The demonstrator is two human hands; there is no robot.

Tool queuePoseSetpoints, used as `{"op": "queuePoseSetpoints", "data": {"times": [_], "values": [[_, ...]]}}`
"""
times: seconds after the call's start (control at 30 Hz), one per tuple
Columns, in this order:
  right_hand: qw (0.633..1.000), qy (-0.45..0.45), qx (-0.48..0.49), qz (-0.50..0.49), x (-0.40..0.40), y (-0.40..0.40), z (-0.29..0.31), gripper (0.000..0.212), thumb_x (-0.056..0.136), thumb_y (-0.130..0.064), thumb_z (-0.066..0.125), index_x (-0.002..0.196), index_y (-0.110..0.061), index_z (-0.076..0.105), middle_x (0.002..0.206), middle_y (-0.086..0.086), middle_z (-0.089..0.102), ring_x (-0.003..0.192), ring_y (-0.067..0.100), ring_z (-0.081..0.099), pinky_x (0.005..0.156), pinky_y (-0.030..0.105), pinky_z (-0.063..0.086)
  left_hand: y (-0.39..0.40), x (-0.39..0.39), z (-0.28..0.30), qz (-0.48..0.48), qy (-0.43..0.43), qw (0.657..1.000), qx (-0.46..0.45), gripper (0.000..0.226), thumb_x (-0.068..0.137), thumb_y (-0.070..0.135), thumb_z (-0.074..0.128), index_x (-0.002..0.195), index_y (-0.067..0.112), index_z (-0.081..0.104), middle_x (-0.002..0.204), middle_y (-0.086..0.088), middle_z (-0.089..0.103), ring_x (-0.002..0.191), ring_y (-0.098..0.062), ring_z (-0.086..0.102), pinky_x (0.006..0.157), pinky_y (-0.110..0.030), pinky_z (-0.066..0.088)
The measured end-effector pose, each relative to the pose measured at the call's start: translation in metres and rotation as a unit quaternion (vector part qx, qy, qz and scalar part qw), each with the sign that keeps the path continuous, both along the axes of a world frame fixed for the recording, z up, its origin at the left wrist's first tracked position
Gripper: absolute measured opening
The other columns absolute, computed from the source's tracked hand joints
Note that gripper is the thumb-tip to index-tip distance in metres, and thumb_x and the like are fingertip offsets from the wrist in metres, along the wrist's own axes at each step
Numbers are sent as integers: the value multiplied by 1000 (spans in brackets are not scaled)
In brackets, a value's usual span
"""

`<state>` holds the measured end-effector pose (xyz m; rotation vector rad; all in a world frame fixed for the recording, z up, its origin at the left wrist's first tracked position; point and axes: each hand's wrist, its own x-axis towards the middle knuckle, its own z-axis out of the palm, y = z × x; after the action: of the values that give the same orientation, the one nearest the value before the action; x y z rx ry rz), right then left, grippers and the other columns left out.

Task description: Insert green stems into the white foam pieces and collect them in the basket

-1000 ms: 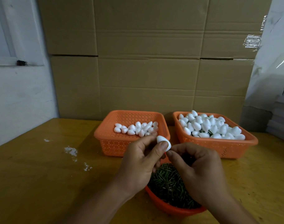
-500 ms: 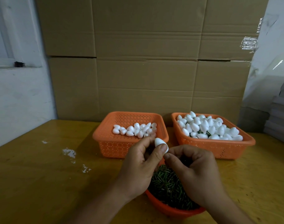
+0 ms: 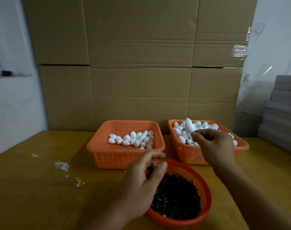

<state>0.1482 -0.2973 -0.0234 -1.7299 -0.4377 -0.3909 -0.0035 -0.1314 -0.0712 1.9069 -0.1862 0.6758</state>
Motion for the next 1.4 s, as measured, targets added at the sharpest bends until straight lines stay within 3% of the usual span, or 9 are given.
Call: {"op": "queuePoseSetpoints", "data": {"times": [0.13, 0.2, 0.3, 0.47, 0.67, 0.9, 1.0, 1.23, 1.4], "values": [[994, 35, 4, -103, 48, -8, 7, 16, 87, -22, 75, 73, -30, 72, 66, -14, 69, 69, 6, 67, 58, 26, 48, -1, 0, -5, 28, 0, 997, 66, 31, 93, 62, 48, 111, 41, 61, 80, 13, 59, 72, -5, 59, 63, -29, 46], [987, 45, -21, -150, 65, -11, 9, 6, 89, -26, 72, 85, -25, 77, 70, -14, 67, 72, 10, 66, 65, 32, 55, -2, 0, -7, 35, -3, 996, 85, 32, 94, 62, 47, 112, 39, 61, 80, 14, 59, 72, -7, 60, 63, -27, 45], [974, 62, -79, -204, 86, -12, 6, 16, 90, -33, 67, 98, -23, 77, 80, -3, 70, 77, 21, 67, 75, 46, 59, -3, 0, -7, 39, -13, 995, 96, 31, 96, 62, 47, 112, 39, 61, 81, 12, 60, 72, -10, 61, 62, -24, 45], [938, 106, -177, -279, 106, -10, 1, 28, 89, -42, 61, 88, -16, 72, 80, 8, 67, 76, 29, 62, 67, 34, 48, -4, 2, -8, 38, -23, 994, 101, 32, 94, 63, 46, 112, 40, 60, 81, 14, 61, 73, -9, 62, 62, -23, 44], [916, 140, -224, -303, 115, -9, -2, 30, 85, -41, 61, 88, -11, 65, 80, 9, 63, 77, 29, 60, 65, 32, 43, -3, 2, -10, 44, -30, 991, 121, 31, 94, 65, 44, 112, 43, 58, 85, 17, 62, 77, -7, 63, 64, -20, 45], [922, 125, -234, -281, 114, -13, -1, 20, 85, -31, 64, 78, -12, 62, 73, 8, 63, 68, 25, 61, 56, 29, 44, -6, 0, -7, 35, -34, 989, 137, 28, 96, 58, 46, 107, 37, 61, 83, 21, 61, 80, -6, 62, 66, -17, 43], [937, 70, -222, -259, 104, -18, -1, 27, 90, -30, 62, 65, -21, 56, 69, 4, 63, 65, 23, 62, 60, 34, 54, -6, -1, -5, 36, -39, 988, 143, 25, 98, 55, 47, 104, 36, 62, 81, 23, 60, 81, -5, 62, 67, -15, 42], [988, 17, -44, -145, 41, -16, 9, 19, 87, -18, 66, 69, -14, 70, 60, 6, 64, 53, 14, 53, 55, 29, 41, -4, 0, -2, 104, -63, 981, 154, 23, 96, 46, 48, 81, 31, 56, 77, 16, 53, 79, -10, 55, 67, -16, 37], [999, 37, 2, -15, -25, -17, 11, 25, 93, -11, 62, 80, -31, 70, 72, -6, 70, 69, 5, 63, 58, 26, 45, 10, 4, 11, 163, -56, 977, 129, 34, 95, 36, 54, 65, 26, 43, 75, 11, 46, 76, -12, 49, 68, -20, 37]]}}
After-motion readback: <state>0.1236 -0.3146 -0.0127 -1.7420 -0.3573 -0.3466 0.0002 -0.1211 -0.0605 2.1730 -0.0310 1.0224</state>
